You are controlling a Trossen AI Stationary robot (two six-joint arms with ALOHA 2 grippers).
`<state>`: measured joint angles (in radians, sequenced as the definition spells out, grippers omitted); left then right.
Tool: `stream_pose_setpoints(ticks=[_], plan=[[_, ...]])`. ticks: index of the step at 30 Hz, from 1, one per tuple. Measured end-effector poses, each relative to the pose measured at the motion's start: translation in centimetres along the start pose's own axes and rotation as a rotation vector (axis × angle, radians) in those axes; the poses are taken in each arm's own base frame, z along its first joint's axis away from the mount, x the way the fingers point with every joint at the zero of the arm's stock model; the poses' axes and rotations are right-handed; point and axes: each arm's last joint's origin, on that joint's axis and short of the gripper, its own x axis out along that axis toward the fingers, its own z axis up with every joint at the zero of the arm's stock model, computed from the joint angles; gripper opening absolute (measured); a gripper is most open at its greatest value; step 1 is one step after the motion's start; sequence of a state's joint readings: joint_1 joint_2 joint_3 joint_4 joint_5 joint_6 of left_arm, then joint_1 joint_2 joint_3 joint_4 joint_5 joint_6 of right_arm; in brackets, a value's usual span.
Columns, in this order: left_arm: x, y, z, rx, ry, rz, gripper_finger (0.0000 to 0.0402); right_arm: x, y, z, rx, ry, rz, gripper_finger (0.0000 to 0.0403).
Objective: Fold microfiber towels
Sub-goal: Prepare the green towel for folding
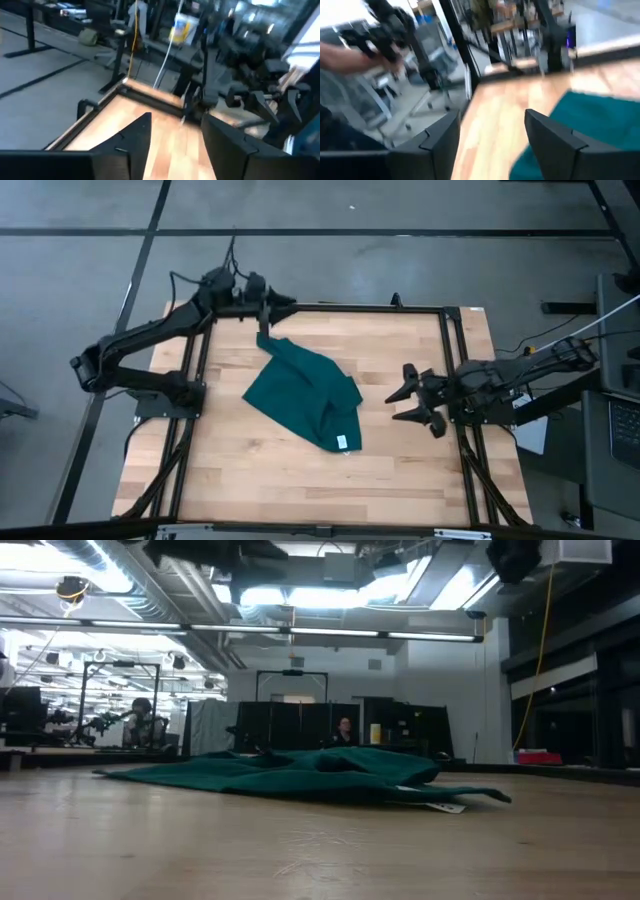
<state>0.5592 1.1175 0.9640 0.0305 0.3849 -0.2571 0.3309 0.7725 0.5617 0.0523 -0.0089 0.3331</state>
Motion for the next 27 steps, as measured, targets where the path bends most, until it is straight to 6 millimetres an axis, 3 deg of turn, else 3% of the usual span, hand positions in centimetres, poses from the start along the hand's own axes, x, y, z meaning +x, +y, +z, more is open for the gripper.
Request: stream_pose_setpoints(ticks=[5, 11, 18, 27], plan=[[-0.7, -4.4, -1.1, 0.101, 0.047, 0.085, 0.0127, 3.2, -0.9, -2.5, 0.001, 0.179, -0.074, 0.0241], [-1.9, -8.1, -1.7, 0.138, 0.033, 0.118, 0.0092, 6.3, -1.9, -4.7, -0.072, 0.325, -0.154, 0.0214], [-2.5, -10.3, -2.7, 0.142, 0.061, 0.118, 0.0069, 10.3, -3.1, -5.8, -0.199, 0.445, -0.175, 0.016], [-3.1, -11.7, -2.9, 0.152, 0.05, 0.099, 0.0056, 12.6, -8.3, -8.0, -0.12, 0.555, -0.217, 0.0126]])
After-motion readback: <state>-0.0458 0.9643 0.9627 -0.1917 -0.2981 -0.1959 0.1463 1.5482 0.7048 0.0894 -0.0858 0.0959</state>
